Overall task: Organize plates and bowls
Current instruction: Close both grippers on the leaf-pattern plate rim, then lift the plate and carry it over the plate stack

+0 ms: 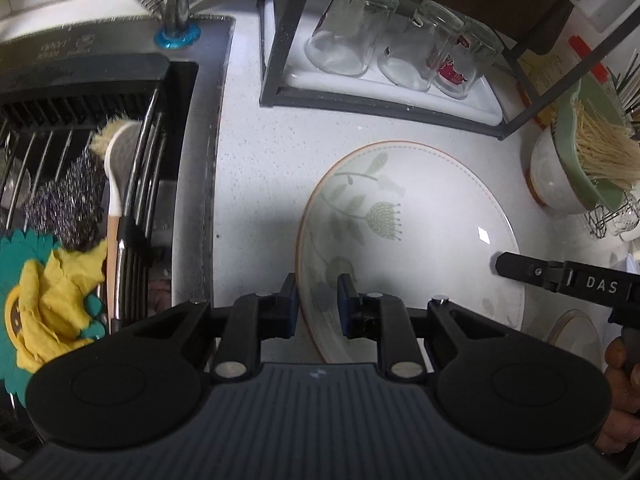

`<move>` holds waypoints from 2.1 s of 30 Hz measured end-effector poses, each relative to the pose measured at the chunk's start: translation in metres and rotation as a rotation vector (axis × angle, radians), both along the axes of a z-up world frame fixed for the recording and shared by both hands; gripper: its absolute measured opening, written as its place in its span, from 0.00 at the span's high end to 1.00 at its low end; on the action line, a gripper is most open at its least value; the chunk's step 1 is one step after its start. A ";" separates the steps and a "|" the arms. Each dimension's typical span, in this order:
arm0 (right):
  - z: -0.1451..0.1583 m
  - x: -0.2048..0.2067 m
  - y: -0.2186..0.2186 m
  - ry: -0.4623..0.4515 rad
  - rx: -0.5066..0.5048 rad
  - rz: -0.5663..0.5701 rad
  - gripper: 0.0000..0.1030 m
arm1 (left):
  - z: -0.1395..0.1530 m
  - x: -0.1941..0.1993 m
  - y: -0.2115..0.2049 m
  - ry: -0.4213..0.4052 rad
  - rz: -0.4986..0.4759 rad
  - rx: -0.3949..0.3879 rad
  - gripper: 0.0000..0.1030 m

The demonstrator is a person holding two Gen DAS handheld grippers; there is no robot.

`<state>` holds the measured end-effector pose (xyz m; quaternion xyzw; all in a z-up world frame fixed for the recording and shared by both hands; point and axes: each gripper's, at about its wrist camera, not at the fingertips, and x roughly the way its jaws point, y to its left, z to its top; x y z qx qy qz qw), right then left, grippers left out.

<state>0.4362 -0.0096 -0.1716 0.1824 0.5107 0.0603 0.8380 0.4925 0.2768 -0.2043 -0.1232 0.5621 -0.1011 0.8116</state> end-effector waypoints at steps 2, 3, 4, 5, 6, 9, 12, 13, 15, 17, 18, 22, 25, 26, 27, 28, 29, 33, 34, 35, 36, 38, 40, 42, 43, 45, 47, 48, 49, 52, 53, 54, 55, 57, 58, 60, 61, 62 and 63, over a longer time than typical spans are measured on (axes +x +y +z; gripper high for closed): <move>0.005 -0.002 -0.002 -0.008 -0.003 0.013 0.86 | 0.003 -0.003 0.000 0.011 0.010 -0.019 0.78; 0.008 -0.003 -0.004 -0.011 -0.001 0.018 0.86 | 0.005 -0.006 -0.001 0.016 0.012 -0.020 0.78; 0.010 -0.005 -0.006 -0.008 0.007 0.017 0.86 | 0.007 -0.008 -0.002 0.021 0.015 -0.024 0.78; 0.013 -0.006 -0.008 -0.004 0.016 0.013 0.86 | 0.010 -0.010 -0.002 0.026 0.018 -0.030 0.78; 0.015 -0.008 -0.010 -0.002 0.021 0.010 0.86 | 0.013 -0.013 -0.004 0.030 0.021 -0.037 0.78; 0.025 -0.016 -0.015 -0.007 0.019 0.015 0.86 | 0.027 -0.021 -0.009 0.027 0.017 -0.041 0.78; 0.039 -0.026 -0.020 -0.023 -0.004 0.029 0.86 | 0.044 -0.028 -0.016 0.018 0.012 -0.041 0.78; 0.044 -0.029 -0.023 -0.028 -0.001 0.028 0.86 | 0.049 -0.030 -0.020 0.017 0.010 -0.037 0.78; 0.052 -0.035 -0.029 -0.035 0.011 0.019 0.86 | 0.060 -0.034 -0.026 0.008 0.006 -0.034 0.78; 0.060 -0.043 -0.036 -0.044 0.015 0.011 0.86 | 0.070 -0.039 -0.033 0.001 0.001 -0.034 0.78; 0.064 -0.046 -0.040 -0.051 0.017 0.007 0.86 | 0.074 -0.041 -0.037 -0.003 -0.003 -0.034 0.78; 0.076 -0.064 -0.058 -0.076 0.019 -0.009 0.86 | 0.087 -0.050 -0.056 -0.010 -0.035 -0.036 0.78; 0.078 -0.079 -0.073 -0.083 0.016 -0.027 0.86 | 0.089 -0.055 -0.073 -0.007 -0.077 -0.029 0.78; 0.078 -0.084 -0.079 -0.082 0.014 -0.035 0.86 | 0.088 -0.059 -0.079 -0.006 -0.090 -0.026 0.78; 0.077 -0.090 -0.084 -0.082 0.013 -0.045 0.86 | 0.088 -0.061 -0.084 -0.003 -0.101 -0.021 0.78; 0.076 -0.095 -0.088 -0.079 0.012 -0.054 0.86 | 0.087 -0.065 -0.091 -0.002 -0.115 -0.016 0.78; 0.076 -0.100 -0.093 -0.075 0.013 -0.063 0.86 | 0.087 -0.068 -0.096 -0.001 -0.127 -0.012 0.78; 0.071 -0.121 -0.114 -0.059 0.052 -0.110 0.86 | 0.085 -0.081 -0.115 -0.001 -0.169 -0.002 0.78; 0.070 -0.126 -0.118 -0.062 0.058 -0.116 0.86 | 0.083 -0.085 -0.120 -0.001 -0.179 -0.001 0.78; 0.068 -0.131 -0.122 -0.067 0.059 -0.120 0.86 | 0.081 -0.089 -0.123 0.002 -0.185 -0.002 0.78; 0.067 -0.135 -0.124 -0.067 0.056 -0.124 0.86 | 0.079 -0.091 -0.127 0.003 -0.194 -0.001 0.78; 0.064 -0.144 -0.130 -0.069 0.057 -0.131 0.86 | 0.077 -0.095 -0.133 0.002 -0.209 0.016 0.78; 0.060 -0.151 -0.135 -0.066 0.065 -0.136 0.86 | 0.077 -0.100 -0.140 0.001 -0.225 0.031 0.78; 0.054 -0.158 -0.140 -0.063 0.079 -0.146 0.86 | 0.077 -0.104 -0.145 -0.004 -0.236 0.053 0.78; 0.052 -0.161 -0.141 -0.063 0.089 -0.149 0.86 | 0.075 -0.106 -0.146 -0.007 -0.240 0.058 0.78; 0.046 -0.166 -0.142 -0.076 0.085 -0.137 0.86 | 0.070 -0.107 -0.148 0.002 -0.243 0.054 0.78; 0.039 -0.167 -0.143 -0.068 0.073 -0.134 0.86 | 0.066 -0.107 -0.151 0.010 -0.245 0.068 0.78; 0.036 -0.168 -0.144 -0.063 0.082 -0.143 0.86 | 0.065 -0.108 -0.153 0.005 -0.249 0.083 0.78; 0.033 -0.169 -0.145 -0.059 0.094 -0.149 0.86 | 0.063 -0.108 -0.154 0.004 -0.251 0.093 0.78; 0.029 -0.168 -0.146 -0.060 0.099 -0.139 0.86 | 0.059 -0.106 -0.154 0.021 -0.228 0.087 0.78; 0.028 -0.167 -0.146 -0.065 0.095 -0.127 0.86 | 0.058 -0.105 -0.155 0.023 -0.226 0.095 0.78; 0.027 -0.166 -0.146 -0.069 0.092 -0.117 0.86 | 0.057 -0.105 -0.156 0.022 -0.227 0.103 0.77; 0.026 -0.165 -0.146 -0.070 0.090 -0.111 0.86 | 0.055 -0.104 -0.158 0.021 -0.230 0.114 0.77; 0.024 -0.164 -0.147 -0.069 0.086 -0.105 0.86 | 0.054 -0.103 -0.163 0.022 -0.237 0.133 0.77; 0.022 -0.164 -0.148 -0.069 0.088 -0.105 0.86 | 0.054 -0.103 -0.165 0.019 -0.242 0.145 0.77; 0.021 -0.163 -0.150 -0.073 0.092 -0.103 0.86 | 0.054 -0.103 -0.169 0.015 -0.250 0.163 0.77; 0.020 -0.164 -0.150 -0.075 0.093 -0.103 0.86 | 0.053 -0.103 -0.170 0.016 -0.252 0.168 0.77; 0.019 -0.164 -0.151 -0.077 0.093 -0.103 0.86 | 0.053 -0.103 -0.171 0.018 -0.255 0.174 0.77; 0.018 -0.164 -0.151 -0.077 0.093 -0.105 0.86 | 0.052 -0.104 -0.172 0.019 -0.259 0.179 0.77</move>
